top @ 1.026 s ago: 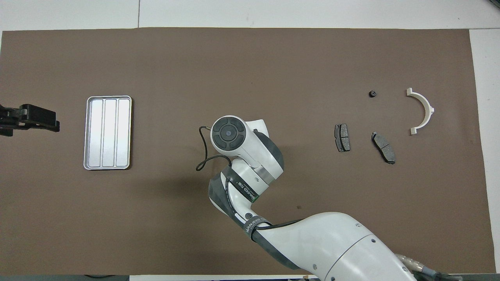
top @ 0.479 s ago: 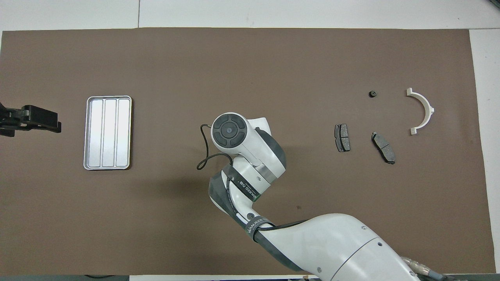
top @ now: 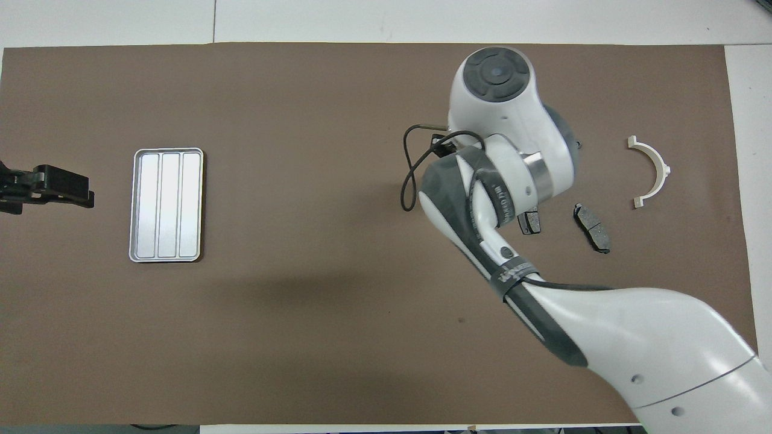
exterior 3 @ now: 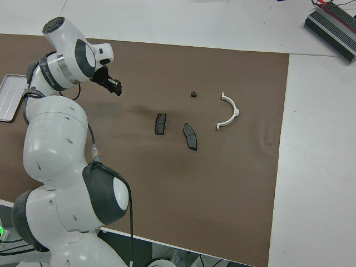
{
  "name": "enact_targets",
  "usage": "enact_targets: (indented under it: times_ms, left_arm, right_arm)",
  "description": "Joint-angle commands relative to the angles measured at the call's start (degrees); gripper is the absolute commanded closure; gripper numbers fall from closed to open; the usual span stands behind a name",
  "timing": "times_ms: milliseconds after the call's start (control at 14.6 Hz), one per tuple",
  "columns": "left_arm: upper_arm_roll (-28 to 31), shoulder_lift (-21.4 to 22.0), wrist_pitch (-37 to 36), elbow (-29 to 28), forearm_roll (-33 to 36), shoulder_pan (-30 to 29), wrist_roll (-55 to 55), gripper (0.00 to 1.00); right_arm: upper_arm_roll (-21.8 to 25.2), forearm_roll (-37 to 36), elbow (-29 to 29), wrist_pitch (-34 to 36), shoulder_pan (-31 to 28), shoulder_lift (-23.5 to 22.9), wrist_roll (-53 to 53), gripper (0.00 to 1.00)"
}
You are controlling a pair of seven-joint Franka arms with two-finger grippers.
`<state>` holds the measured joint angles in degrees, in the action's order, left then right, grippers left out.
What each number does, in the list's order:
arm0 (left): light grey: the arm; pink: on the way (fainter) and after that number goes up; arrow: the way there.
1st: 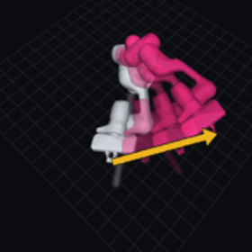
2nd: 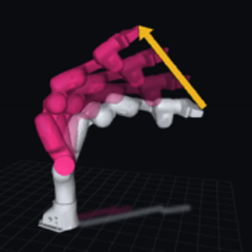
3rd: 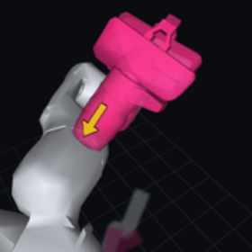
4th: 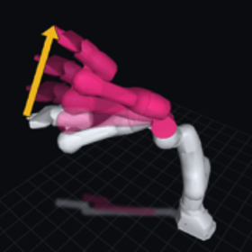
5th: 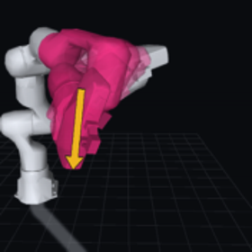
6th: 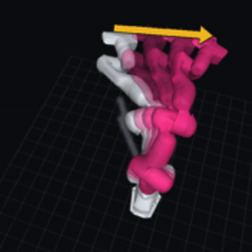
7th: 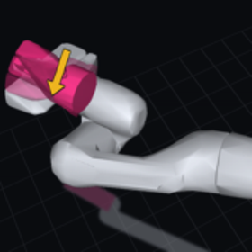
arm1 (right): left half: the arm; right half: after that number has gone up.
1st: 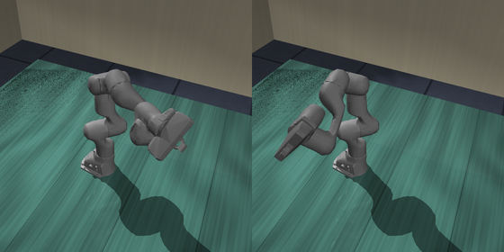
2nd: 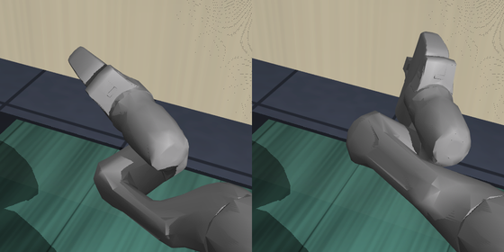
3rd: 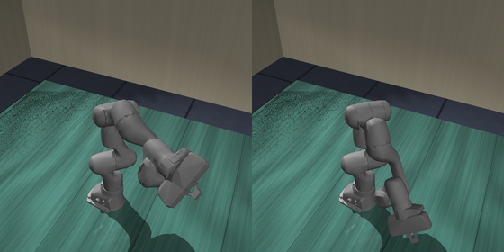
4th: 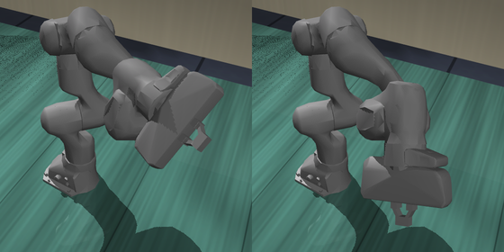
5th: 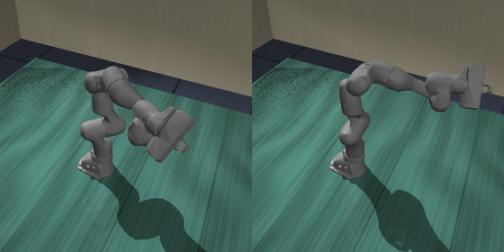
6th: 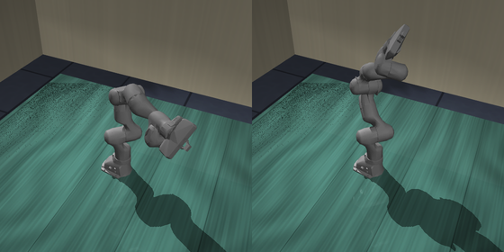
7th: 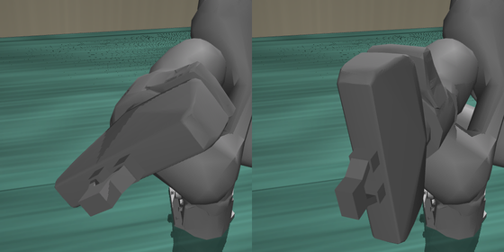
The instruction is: Place bearing gear from tray to pile
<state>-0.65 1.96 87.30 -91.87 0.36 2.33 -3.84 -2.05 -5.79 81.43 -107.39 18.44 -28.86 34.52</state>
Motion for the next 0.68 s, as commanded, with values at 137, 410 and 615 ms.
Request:
enact_targets:
  times_ms: [137, 410, 615]
  left_arm:
    - [0.39, 1.11, -0.64, -0.94, -0.71, 0.22, 0.23, 0.00]
    - [0.39, 1.11, -0.64, -0.94, -0.71, 0.48, 0.23, 0.00]
    - [0.39, 1.02, -0.64, -0.94, -0.71, 0.48, 0.23, 0.00]
  right_arm:
    - [-1.11, 0.69, 5.12, -6.23, -10.07, 0.38, -20.69, 1.00]
    - [-1.11, 0.69, 12.60, -19.50, -13.87, -0.58, -26.87, 1.00]
    - [-1.02, 0.69, 12.79, -23.82, -14.66, -3.38, -27.14, 1.00]
